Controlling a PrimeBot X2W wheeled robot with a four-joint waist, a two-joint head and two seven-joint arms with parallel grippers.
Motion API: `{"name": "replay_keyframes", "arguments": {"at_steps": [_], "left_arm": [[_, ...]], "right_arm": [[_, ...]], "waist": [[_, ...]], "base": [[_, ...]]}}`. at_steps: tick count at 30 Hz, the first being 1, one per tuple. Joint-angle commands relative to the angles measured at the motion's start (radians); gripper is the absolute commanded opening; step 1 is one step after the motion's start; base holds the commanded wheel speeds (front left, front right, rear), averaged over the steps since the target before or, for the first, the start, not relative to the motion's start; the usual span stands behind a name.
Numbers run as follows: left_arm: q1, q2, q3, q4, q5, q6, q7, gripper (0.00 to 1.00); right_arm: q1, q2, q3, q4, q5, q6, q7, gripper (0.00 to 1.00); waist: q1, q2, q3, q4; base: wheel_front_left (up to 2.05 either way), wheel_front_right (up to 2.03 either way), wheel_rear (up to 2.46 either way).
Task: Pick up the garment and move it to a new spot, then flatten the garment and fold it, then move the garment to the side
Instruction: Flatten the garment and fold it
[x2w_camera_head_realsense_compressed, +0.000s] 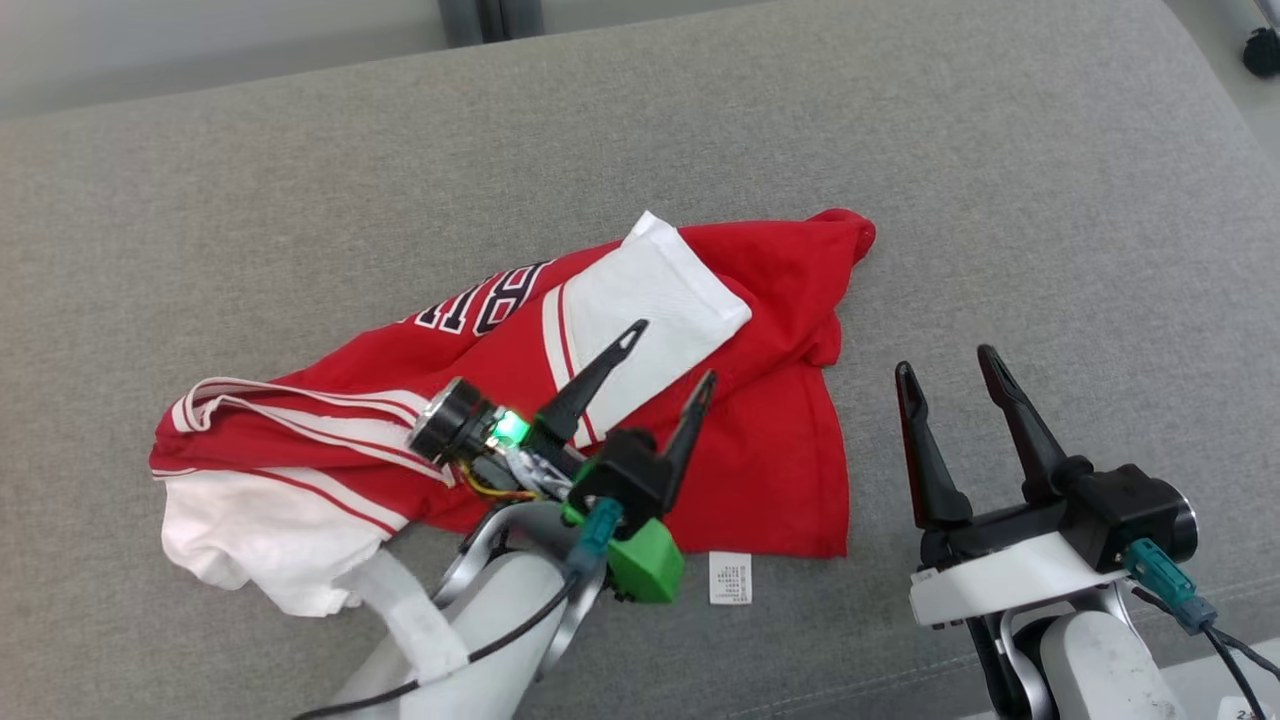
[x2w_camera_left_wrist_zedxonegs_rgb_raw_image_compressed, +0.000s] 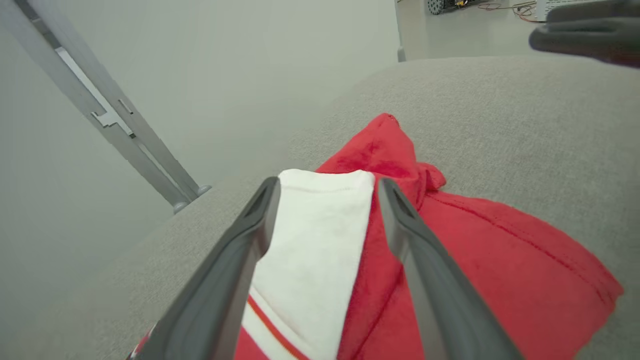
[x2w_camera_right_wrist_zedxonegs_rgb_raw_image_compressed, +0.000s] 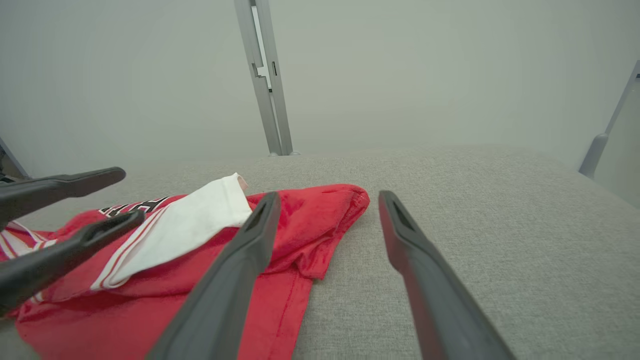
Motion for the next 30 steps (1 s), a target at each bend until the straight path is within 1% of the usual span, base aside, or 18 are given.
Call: {"name": "replay_keyframes", "arguments": {"at_steps": [1, 3, 5, 9, 11, 18, 22, 23, 24, 27, 28, 29, 30], "left_arm": [[-0.033, -0.001, -0.017, 0.024, 0.021, -0.008, 0.007, 1.0], [-0.084, -0.015, -0.054, 0.075, 0.053, -0.007, 0.02, 1.0], [-0.119, -0.025, -0.072, 0.121, 0.078, 0.005, 0.035, 1.0], [-0.19, -0.032, -0.108, 0.202, 0.155, 0.068, 0.095, 1.0], [-0.215, -0.036, -0.125, 0.229, 0.18, 0.09, 0.122, 1.0], [-0.268, -0.038, -0.182, 0.264, 0.257, 0.14, 0.193, 1.0], [-0.277, -0.034, -0.195, 0.265, 0.275, 0.149, 0.228, 1.0], [-0.277, -0.031, -0.197, 0.263, 0.271, 0.149, 0.238, 0.84], [-0.278, -0.028, -0.199, 0.262, 0.273, 0.148, 0.247, 0.65], [-0.278, -0.021, -0.198, 0.246, 0.265, 0.147, 0.26, 0.37], [-0.277, -0.019, -0.197, 0.239, 0.261, 0.148, 0.259, 0.23], [-0.276, -0.016, -0.198, 0.234, 0.258, 0.147, 0.259, 0.0], [-0.273, -0.015, -0.196, 0.225, 0.251, 0.147, 0.251, 0.0]], "right_arm": [[-0.015, -0.002, 0.0, 0.0, 0.01, -0.001, -0.001, 1.0], [-0.024, -0.002, 0.002, -0.002, 0.014, -0.001, -0.001, 1.0], [-0.029, -0.002, 0.004, -0.003, 0.022, -0.001, -0.001, 1.0], [-0.046, -0.002, 0.004, -0.005, 0.03, -0.001, -0.001, 1.0], [-0.046, -0.002, 0.002, -0.004, 0.035, -0.001, -0.001, 1.0], [-0.048, -0.002, -0.001, 0.001, 0.045, -0.001, -0.001, 1.0], [-0.049, -0.002, 0.001, 0.002, 0.052, -0.001, -0.001, 1.0], [-0.049, -0.002, 0.002, 0.002, 0.053, -0.001, -0.001, 1.0], [-0.05, -0.002, 0.002, 0.002, 0.055, -0.001, -0.001, 1.0], [-0.05, -0.002, 0.001, 0.002, 0.06, -0.001, -0.001, 1.0], [-0.05, -0.002, 0.0, 0.002, 0.06, -0.001, -0.001, 1.0], [-0.05, -0.002, 0.0, 0.002, 0.061, -0.001, -0.001, 1.0], [-0.049, -0.002, -0.001, 0.002, 0.061, -0.001, -0.001, 1.0]], "waist": [[0.0, 0.0, 0.034, -0.029], [0.0, 0.0, 0.054, -0.044], [0.0, 0.0, 0.071, -0.058], [0.0, 0.0, 0.096, -0.081], [0.0, 0.0, 0.104, -0.089], [0.0, 0.0, 0.108, -0.109], [0.0, 0.0, 0.105, -0.114], [0.0, 0.0, 0.105, -0.114], [0.0, 0.0, 0.104, -0.114], [0.0, 0.0, 0.102, -0.112], [0.0, 0.0, 0.102, -0.11], [0.0, 0.0, 0.1, -0.108], [0.0, 0.0, 0.1, -0.106]], "base": [[0.0, 0.0, 0.0], [0.0, 0.0, 0.0], [0.0, 0.0, 0.0], [0.0, 0.0, 0.0], [0.0, 0.0, 0.0], [0.0, 0.0, 0.0], [0.0, 0.0, 0.0], [0.0, 0.0, 0.0], [0.0, 0.0, 0.0], [0.0, 0.0, 0.0], [0.0, 0.0, 0.0], [0.0, 0.0, 0.0], [0.0, 0.0, 0.0]]}}
